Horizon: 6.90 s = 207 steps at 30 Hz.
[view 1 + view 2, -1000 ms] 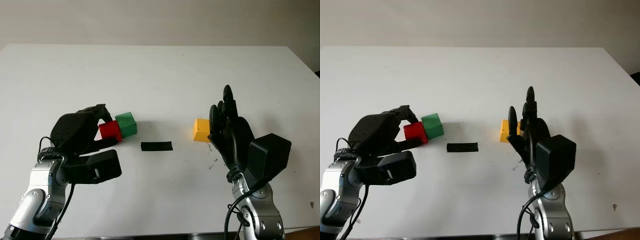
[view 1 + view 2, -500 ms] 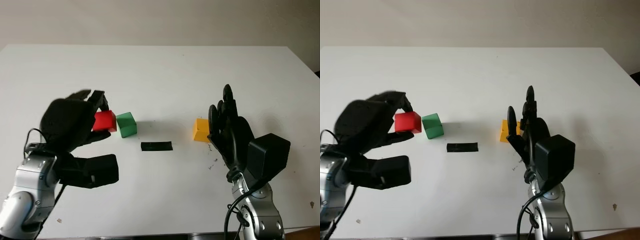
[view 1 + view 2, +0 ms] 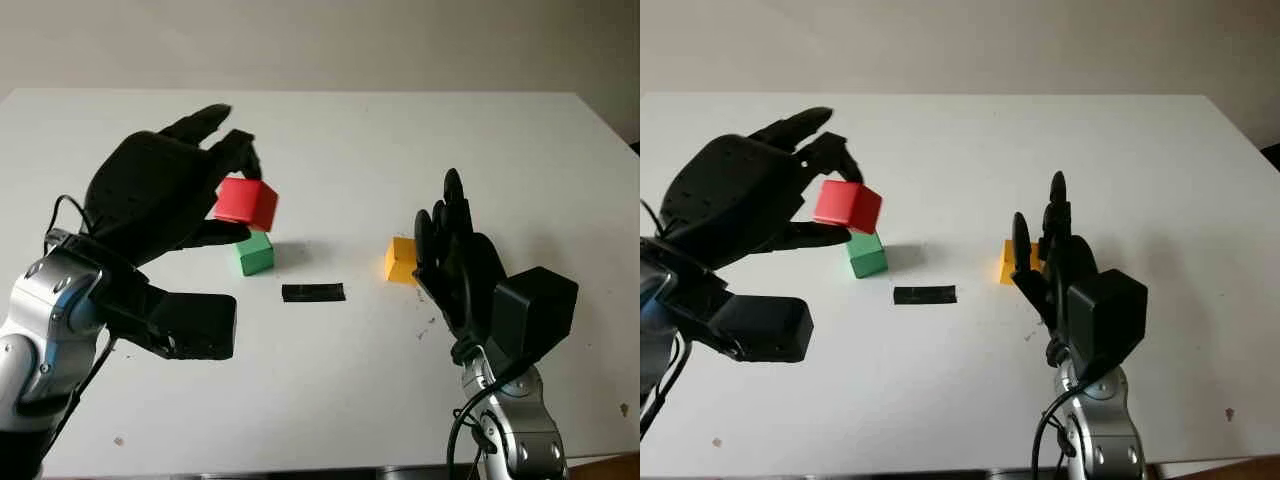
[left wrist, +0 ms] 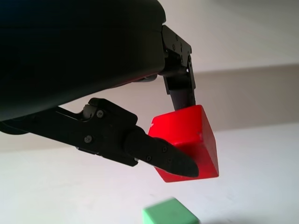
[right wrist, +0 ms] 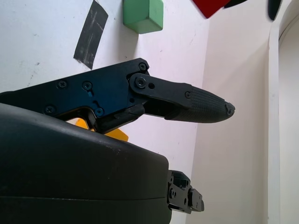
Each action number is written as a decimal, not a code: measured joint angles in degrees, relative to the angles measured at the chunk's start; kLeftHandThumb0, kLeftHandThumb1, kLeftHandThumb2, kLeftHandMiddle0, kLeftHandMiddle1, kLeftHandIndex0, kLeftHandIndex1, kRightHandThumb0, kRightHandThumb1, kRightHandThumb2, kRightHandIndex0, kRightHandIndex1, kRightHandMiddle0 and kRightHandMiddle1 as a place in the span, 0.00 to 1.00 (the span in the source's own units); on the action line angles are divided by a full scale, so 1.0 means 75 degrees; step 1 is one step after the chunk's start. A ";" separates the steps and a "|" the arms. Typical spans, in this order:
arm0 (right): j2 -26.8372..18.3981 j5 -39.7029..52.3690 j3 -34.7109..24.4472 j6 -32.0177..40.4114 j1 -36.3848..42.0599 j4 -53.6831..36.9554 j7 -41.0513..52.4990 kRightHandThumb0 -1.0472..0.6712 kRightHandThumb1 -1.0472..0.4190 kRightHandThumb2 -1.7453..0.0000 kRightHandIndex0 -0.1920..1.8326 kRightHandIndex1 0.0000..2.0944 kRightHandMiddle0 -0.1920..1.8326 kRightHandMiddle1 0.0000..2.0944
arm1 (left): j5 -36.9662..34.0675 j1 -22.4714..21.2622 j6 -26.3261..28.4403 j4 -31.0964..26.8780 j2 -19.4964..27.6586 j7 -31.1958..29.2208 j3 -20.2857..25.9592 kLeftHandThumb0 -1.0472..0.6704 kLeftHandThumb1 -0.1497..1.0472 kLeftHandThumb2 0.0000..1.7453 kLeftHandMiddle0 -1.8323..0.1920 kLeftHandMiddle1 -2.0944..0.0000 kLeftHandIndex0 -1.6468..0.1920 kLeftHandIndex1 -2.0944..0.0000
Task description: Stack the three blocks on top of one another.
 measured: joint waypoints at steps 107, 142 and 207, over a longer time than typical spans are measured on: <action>-0.0063 -0.0026 -0.0076 -0.0142 0.0042 0.0000 -0.0049 0.19 0.00 0.67 0.00 0.01 0.01 0.02 | -0.4663 0.0086 0.0840 0.1668 -0.2995 0.0866 0.1023 0.20 1.00 0.37 0.96 0.97 0.96 0.98; -0.4637 -0.3664 0.0838 0.0593 -0.2045 0.0694 0.2886 0.26 0.15 0.97 0.11 0.04 0.23 0.03 | -0.7041 0.0864 0.0341 0.3042 -0.3839 0.1601 0.1841 0.16 1.00 0.39 0.98 0.98 0.99 0.98; -0.3487 -0.2058 0.0127 -0.0293 -0.2573 0.1796 0.2619 0.39 0.08 0.97 0.27 0.02 0.27 0.66 | -0.5789 0.0864 -0.0076 0.2892 -0.3456 0.2015 0.1269 0.21 1.00 0.35 0.97 0.97 0.97 0.97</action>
